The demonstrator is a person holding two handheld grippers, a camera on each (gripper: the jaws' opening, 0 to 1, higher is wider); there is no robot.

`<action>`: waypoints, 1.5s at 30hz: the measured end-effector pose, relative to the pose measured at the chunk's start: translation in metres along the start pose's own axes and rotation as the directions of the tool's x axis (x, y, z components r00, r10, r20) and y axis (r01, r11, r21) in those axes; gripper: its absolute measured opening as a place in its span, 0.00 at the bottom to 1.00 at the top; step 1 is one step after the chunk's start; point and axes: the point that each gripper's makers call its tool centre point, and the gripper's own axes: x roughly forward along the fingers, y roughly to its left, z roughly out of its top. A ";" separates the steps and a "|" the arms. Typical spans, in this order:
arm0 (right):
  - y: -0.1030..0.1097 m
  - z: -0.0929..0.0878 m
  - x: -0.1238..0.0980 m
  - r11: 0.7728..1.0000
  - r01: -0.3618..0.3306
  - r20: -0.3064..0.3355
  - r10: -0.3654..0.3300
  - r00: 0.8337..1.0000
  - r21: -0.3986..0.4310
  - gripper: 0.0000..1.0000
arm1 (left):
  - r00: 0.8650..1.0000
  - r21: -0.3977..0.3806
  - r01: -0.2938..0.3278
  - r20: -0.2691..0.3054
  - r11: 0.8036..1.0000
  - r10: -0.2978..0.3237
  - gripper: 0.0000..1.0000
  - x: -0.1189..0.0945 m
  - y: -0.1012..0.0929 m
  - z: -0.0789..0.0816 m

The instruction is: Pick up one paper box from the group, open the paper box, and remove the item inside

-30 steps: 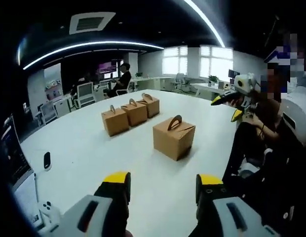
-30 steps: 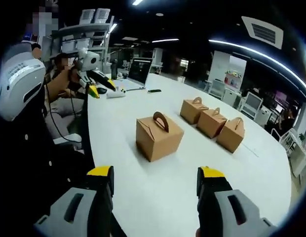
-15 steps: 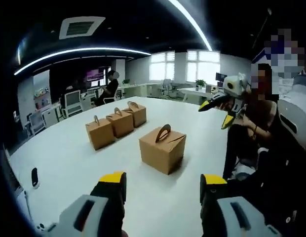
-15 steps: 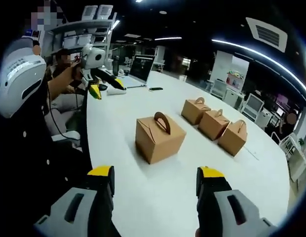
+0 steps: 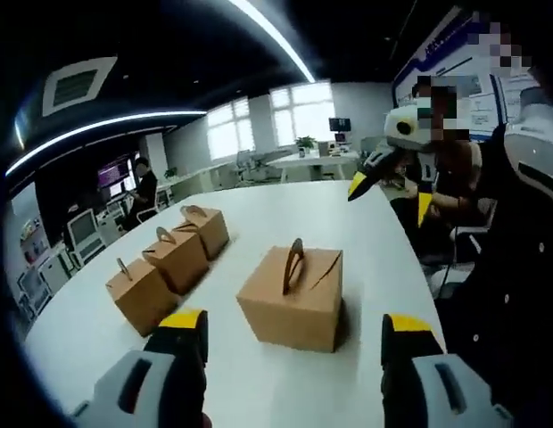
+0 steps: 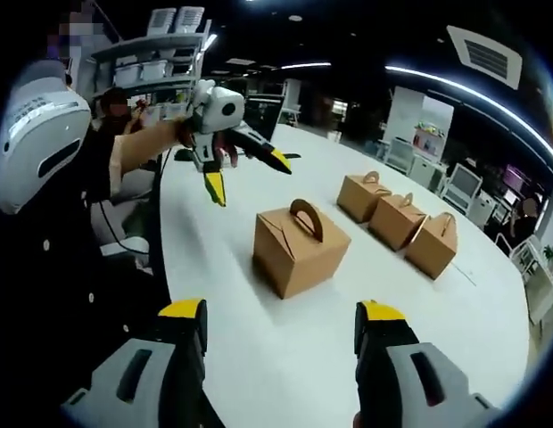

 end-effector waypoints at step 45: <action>0.001 0.054 0.065 0.937 0.164 -0.059 -0.191 0.980 -0.309 0.28 | 0.993 -0.033 0.109 0.049 0.994 -0.107 0.67 0.056 -0.016 -0.019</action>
